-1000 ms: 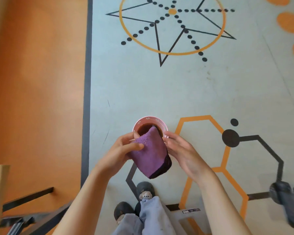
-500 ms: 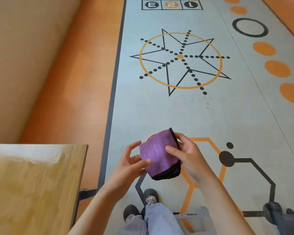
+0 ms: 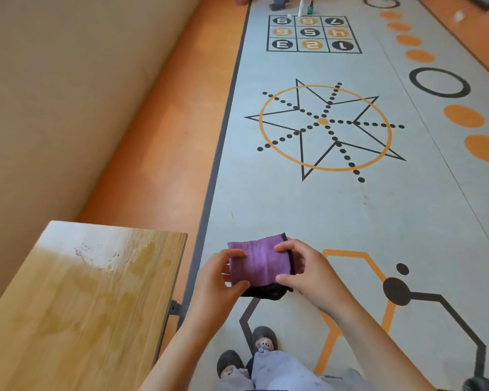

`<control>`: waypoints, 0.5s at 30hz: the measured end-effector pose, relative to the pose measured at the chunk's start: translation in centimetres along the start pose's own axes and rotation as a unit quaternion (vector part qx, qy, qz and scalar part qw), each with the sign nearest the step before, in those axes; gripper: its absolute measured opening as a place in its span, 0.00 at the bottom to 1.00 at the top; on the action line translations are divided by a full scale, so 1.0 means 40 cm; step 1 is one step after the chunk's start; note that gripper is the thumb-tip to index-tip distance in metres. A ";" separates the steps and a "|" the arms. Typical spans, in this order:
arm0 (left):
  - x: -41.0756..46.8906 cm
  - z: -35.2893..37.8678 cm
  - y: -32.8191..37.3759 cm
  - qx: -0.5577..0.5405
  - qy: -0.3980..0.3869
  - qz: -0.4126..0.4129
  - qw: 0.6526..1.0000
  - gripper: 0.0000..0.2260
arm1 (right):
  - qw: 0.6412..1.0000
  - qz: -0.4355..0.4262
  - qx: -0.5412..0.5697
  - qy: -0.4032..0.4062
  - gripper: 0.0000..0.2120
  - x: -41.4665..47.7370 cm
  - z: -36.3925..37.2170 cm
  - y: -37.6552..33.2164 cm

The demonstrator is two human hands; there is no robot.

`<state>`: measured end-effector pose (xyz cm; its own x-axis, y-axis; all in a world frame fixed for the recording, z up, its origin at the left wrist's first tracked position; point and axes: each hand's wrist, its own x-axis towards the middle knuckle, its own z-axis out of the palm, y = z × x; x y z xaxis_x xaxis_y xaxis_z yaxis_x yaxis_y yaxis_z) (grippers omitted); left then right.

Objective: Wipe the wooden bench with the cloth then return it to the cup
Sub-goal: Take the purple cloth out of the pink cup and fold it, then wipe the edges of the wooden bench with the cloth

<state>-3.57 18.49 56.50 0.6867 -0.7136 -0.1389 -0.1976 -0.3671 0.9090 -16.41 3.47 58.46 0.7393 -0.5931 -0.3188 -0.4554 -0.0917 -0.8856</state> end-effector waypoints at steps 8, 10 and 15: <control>0.027 -0.054 0.025 0.076 0.044 0.012 0.996 0.08 | 0.989 -0.063 -0.121 0.058 0.06 0.022 0.002 -0.058; 0.037 -0.074 0.026 0.013 -0.001 -0.049 0.999 0.05 | 0.996 -0.032 -0.082 0.023 0.03 0.026 -0.009 -0.069; 0.030 -0.061 0.052 -0.282 -0.065 -0.174 0.941 0.14 | 0.989 0.040 0.127 -0.067 0.06 0.034 0.000 -0.096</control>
<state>-1.46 18.32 59.19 0.5422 -0.6896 -0.4801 0.4519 -0.2424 0.8585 -13.64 3.03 61.43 0.7724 -0.4780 -0.4183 -0.3890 0.1647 -0.9064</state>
